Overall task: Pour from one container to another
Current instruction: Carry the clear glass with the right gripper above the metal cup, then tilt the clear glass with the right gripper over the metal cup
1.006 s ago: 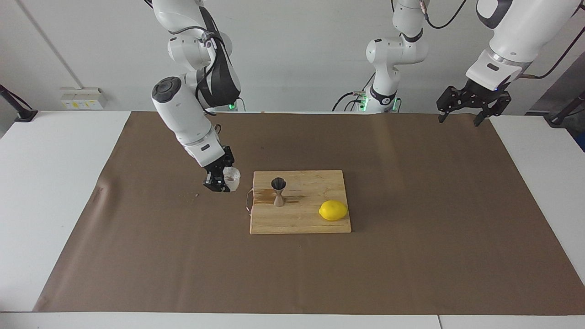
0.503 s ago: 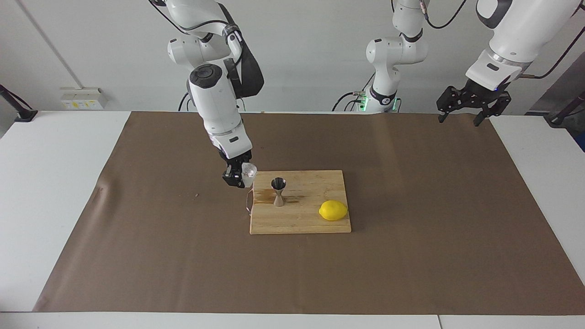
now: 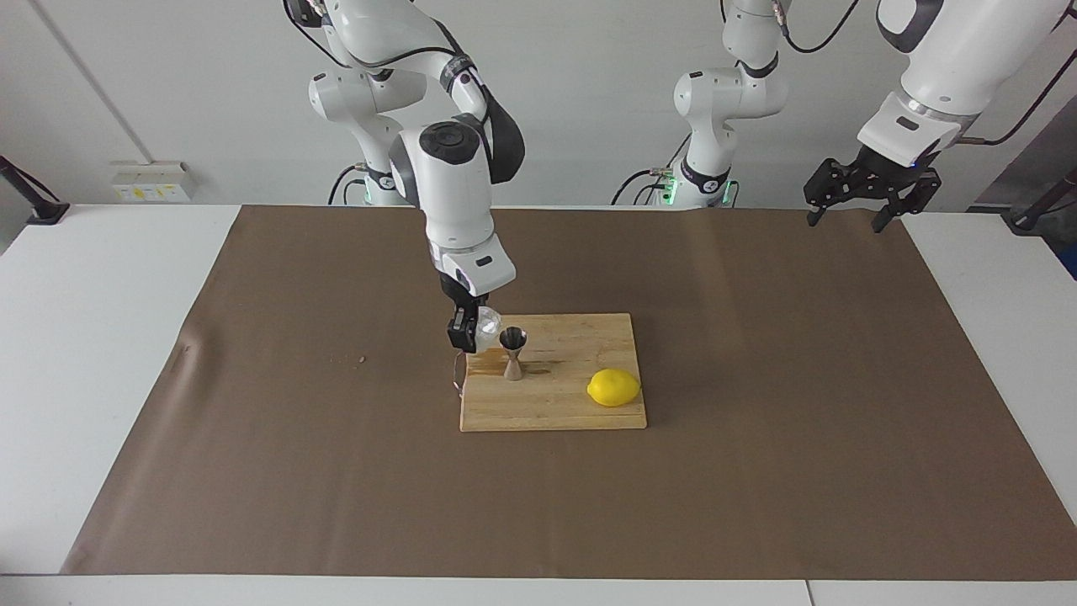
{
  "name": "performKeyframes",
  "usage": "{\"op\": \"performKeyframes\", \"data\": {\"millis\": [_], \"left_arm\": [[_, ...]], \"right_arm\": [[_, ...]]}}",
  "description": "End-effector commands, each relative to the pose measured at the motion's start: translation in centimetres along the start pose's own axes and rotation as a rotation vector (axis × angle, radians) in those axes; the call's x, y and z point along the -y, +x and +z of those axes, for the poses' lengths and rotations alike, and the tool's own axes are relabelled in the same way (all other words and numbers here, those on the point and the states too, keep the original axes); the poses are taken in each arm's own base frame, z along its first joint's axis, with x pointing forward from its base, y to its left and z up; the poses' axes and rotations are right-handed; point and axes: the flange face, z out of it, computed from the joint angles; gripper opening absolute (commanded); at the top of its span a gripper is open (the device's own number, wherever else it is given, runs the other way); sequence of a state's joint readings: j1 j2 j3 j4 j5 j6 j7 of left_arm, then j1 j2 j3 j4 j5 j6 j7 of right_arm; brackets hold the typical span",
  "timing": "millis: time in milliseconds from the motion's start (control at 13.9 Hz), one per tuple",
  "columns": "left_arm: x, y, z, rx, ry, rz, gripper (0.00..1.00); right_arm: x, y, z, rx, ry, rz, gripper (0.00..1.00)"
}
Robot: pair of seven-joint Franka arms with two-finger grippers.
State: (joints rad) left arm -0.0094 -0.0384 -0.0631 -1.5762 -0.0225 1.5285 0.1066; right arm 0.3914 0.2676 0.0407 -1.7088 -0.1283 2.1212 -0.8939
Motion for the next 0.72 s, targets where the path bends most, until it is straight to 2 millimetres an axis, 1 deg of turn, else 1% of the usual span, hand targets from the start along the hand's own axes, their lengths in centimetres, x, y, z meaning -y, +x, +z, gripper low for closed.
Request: {"op": "performKeyframes", "data": {"millis": [0,216,287,359,503,647], "left_arm": [[0.0,-0.5,0.1,-0.007,-0.006,-0.010,1.00],[0.0,-0.5,0.1,-0.007,-0.006,-0.010,1.00],[0.1,-0.5,0.1,-0.007,-0.006,-0.012,1.00],[0.1,-0.5,0.1,-0.007,-0.006,-0.012,1.00],[0.0,-0.5,0.1,-0.007,-0.006,-0.009,1.00],[0.0,-0.5,0.1,-0.007,-0.006,-0.010,1.00]], "right_arm": [[0.1,1.7,0.3,0.055,-0.032,-0.033,0.03],[0.2,1.6,1.0,0.113,-0.063,-0.074,0.03],[1.1,2.5,1.2,0.144,-0.084,-0.120,0.03],[1.5,2.7,1.4,0.178,-0.105,-0.153,0.03],[2.0,2.5,1.9,0.208,-0.115,-0.183,0.03],[2.1,2.7,1.7,0.227,-0.140,-0.210,0.03]]}}
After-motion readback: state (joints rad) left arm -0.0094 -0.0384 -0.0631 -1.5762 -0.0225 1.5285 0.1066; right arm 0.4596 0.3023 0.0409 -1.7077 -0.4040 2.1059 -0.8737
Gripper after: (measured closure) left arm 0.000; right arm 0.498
